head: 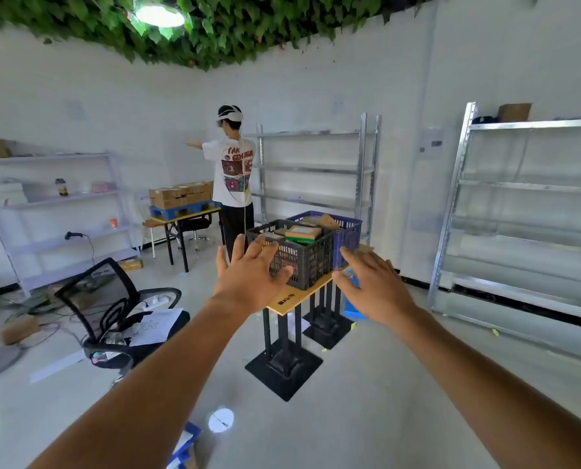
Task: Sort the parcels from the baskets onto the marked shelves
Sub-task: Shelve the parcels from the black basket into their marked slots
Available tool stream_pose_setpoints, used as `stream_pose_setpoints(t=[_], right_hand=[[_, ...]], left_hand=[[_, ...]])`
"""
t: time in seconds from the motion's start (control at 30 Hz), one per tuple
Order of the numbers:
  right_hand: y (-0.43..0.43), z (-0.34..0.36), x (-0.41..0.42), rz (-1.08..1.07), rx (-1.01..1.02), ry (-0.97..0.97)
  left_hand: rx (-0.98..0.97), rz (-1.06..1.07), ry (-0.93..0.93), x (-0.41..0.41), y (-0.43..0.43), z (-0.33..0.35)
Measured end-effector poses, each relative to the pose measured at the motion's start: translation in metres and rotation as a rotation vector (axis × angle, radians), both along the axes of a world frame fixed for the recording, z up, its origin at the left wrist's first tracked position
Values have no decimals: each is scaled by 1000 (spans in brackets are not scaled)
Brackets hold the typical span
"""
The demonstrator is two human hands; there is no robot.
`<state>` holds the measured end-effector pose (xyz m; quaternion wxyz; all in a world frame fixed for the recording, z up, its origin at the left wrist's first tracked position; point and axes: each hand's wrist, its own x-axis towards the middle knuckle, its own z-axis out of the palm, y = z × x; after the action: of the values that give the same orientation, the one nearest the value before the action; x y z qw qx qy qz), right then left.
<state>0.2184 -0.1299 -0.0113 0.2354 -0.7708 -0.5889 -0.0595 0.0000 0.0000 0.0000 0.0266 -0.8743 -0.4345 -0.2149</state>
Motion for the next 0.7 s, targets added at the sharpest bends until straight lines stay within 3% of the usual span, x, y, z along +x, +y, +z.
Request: stream_pose_setpoints(t=[0.27, 0.7], right_hand=[[37, -45, 27, 7, -91, 64], [154, -129, 142, 59, -189, 72]], left_hand=[[49, -48, 34, 36, 37, -51], [-91, 35, 84, 157, 131, -127]])
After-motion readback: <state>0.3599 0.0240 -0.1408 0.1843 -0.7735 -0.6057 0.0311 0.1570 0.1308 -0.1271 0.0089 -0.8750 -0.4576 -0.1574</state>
